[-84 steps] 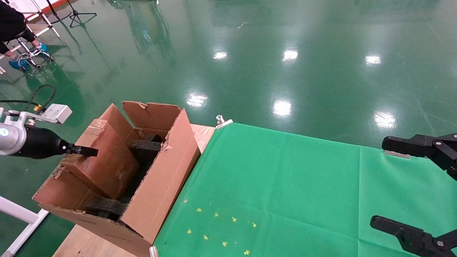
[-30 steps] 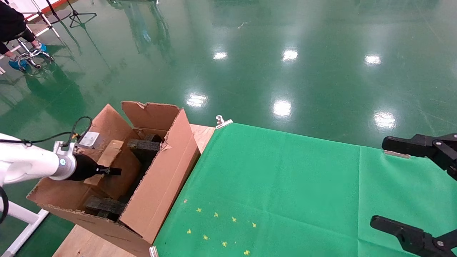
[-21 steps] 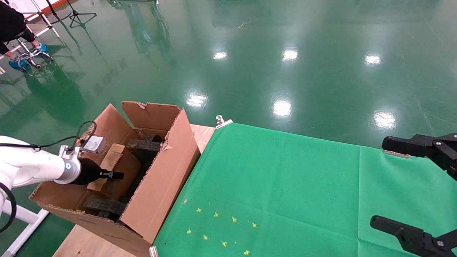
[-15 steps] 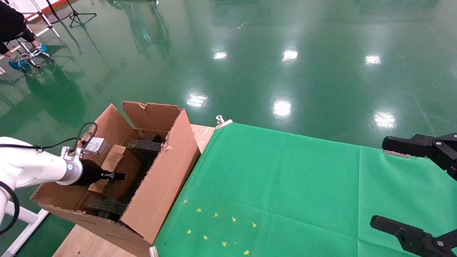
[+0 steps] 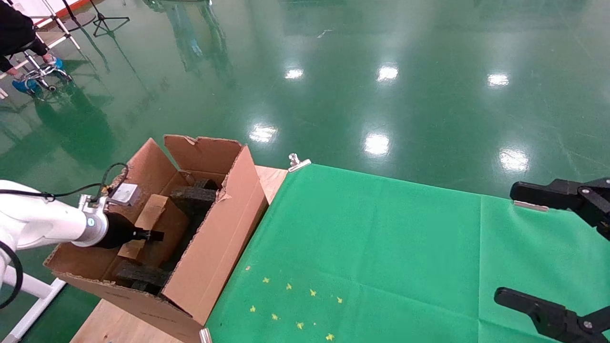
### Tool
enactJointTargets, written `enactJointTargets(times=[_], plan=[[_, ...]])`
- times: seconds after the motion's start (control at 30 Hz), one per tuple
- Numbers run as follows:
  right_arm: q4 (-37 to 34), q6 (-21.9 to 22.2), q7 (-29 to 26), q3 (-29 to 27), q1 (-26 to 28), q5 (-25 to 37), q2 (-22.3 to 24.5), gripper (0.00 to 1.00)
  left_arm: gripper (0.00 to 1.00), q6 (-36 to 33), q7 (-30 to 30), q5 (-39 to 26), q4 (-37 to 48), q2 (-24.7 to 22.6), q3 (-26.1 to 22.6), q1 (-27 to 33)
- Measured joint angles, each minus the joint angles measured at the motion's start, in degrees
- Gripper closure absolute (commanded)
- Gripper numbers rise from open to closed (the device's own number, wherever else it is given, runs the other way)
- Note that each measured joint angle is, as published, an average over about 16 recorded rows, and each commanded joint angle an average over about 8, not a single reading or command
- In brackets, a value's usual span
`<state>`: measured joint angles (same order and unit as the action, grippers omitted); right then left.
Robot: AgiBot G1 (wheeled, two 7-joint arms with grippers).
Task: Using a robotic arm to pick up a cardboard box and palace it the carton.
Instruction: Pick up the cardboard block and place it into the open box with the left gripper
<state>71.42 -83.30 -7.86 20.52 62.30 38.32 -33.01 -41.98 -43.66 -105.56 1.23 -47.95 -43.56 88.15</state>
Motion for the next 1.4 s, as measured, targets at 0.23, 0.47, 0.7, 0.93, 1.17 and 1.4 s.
enactJointTargets(times=[0.23, 0.47, 0.7, 0.93, 1.17, 1.4], plan=[[0.0, 0.0, 0.0, 0.0, 0.0, 0.0, 0.0, 0.0, 0.0, -0.6, 0.2, -0.1, -0.1, 0.4, -0.1, 0.7], [0.0, 0.0, 0.0, 0.0, 0.0, 0.0, 0.0, 0.0, 0.0, -1.1, 0.5, -0.1, -0.3, 0.7, 0.0, 1.2], [0.0, 0.0, 0.0, 0.0, 0.0, 0.0, 0.0, 0.0, 0.0, -1.7, 1.0, 0.3, -0.8, 1.4, 0.2, 2.2], [0.0, 0.0, 0.0, 0.0, 0.0, 0.0, 0.0, 0.0, 0.0, -4.5, 0.3, 1.7, -1.4, 3.0, 1.2, 5.2], [0.0, 0.0, 0.0, 0.0, 0.0, 0.0, 0.0, 0.0, 0.0, -12.9, -2.6, 5.5, -1.9, 6.3, 3.8, 11.6], [0.0, 0.0, 0.0, 0.0, 0.0, 0.0, 0.0, 0.0, 0.0, -25.9, -6.9, 11.5, -0.6, 10.1, 8.0, 17.9]])
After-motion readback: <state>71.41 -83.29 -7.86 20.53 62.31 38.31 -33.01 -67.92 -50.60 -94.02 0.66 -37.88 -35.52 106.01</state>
